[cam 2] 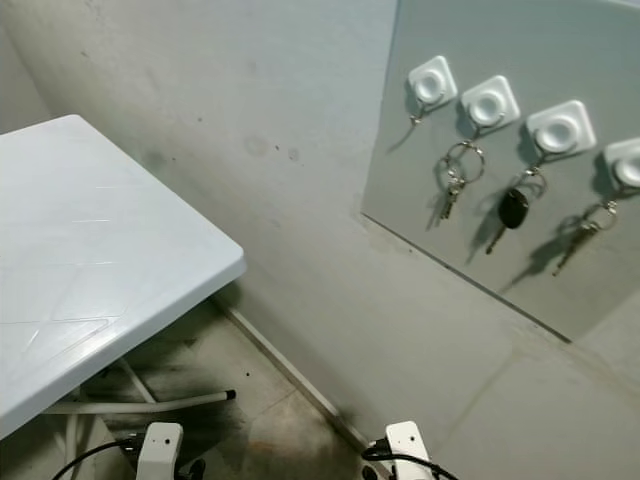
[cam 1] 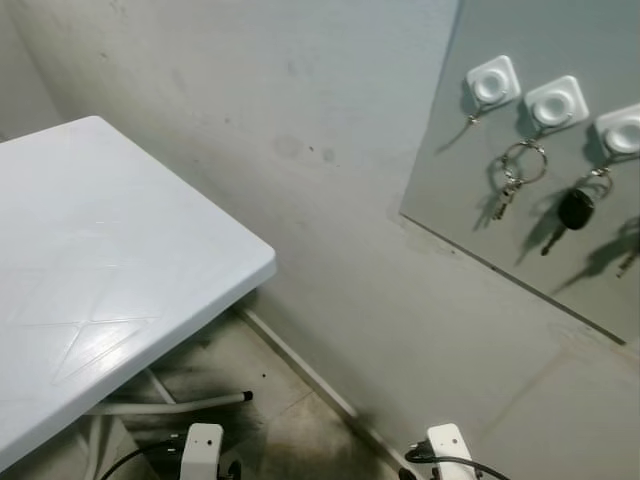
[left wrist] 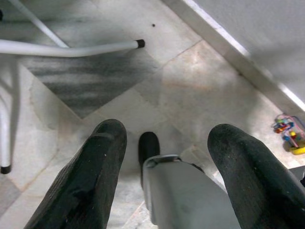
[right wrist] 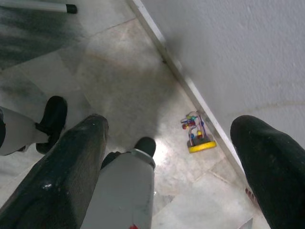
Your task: Hang keys on a hook
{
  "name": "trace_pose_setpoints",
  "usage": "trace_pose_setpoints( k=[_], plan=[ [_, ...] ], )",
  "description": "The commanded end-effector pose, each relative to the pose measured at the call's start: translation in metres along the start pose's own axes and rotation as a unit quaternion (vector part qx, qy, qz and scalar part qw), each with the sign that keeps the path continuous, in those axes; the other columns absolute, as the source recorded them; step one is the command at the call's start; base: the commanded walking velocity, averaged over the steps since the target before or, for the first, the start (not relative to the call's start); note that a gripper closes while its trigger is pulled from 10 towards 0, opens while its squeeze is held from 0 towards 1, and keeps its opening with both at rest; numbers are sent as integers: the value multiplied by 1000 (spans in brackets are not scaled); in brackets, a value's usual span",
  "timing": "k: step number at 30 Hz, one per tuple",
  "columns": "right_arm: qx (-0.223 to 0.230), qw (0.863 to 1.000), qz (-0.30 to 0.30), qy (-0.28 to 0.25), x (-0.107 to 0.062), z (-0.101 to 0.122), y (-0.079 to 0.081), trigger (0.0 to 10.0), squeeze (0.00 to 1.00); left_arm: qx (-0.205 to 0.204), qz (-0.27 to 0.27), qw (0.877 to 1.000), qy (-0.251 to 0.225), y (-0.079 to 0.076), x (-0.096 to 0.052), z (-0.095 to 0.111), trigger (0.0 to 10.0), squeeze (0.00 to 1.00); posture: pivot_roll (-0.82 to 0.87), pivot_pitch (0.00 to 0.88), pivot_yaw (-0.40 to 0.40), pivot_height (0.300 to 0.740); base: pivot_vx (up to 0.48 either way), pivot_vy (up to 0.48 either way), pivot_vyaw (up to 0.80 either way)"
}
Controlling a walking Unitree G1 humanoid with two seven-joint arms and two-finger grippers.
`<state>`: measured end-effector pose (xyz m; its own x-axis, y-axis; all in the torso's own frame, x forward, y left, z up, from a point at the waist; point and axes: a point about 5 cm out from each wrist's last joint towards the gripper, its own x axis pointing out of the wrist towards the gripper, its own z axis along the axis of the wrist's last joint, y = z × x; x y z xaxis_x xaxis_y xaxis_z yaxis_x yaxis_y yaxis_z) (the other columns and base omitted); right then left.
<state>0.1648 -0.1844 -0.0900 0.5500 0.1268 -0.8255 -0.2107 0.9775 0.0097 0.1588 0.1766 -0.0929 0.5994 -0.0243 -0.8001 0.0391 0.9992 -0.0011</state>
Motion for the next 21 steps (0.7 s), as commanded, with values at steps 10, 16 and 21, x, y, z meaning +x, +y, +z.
trace_pose_setpoints(
  k=[10, 16, 21],
  plan=[
    [3, 1000, -6, 3, 0, -1, -1, 10000, 0, 9, 2, 1000, 4, -1, 0, 0, 10000, 0, -123, 0, -39, 740, 0, 0, 800],
    [1, 1000, -3, 1, 0, 1, -1, 10000, 0, 11, 2, 1000, 3, -1, 1, 1, 10000, 0, -121, 0, -43, 740, 0, 0, 800],
    [-2, 1000, -2, 0, 1, 3, -1, 10000, 0, 13, 2, 1000, 5, 0, 0, 0, 10000, 0, -123, 0, -45, 740, 0, 0, 800]
  ],
)
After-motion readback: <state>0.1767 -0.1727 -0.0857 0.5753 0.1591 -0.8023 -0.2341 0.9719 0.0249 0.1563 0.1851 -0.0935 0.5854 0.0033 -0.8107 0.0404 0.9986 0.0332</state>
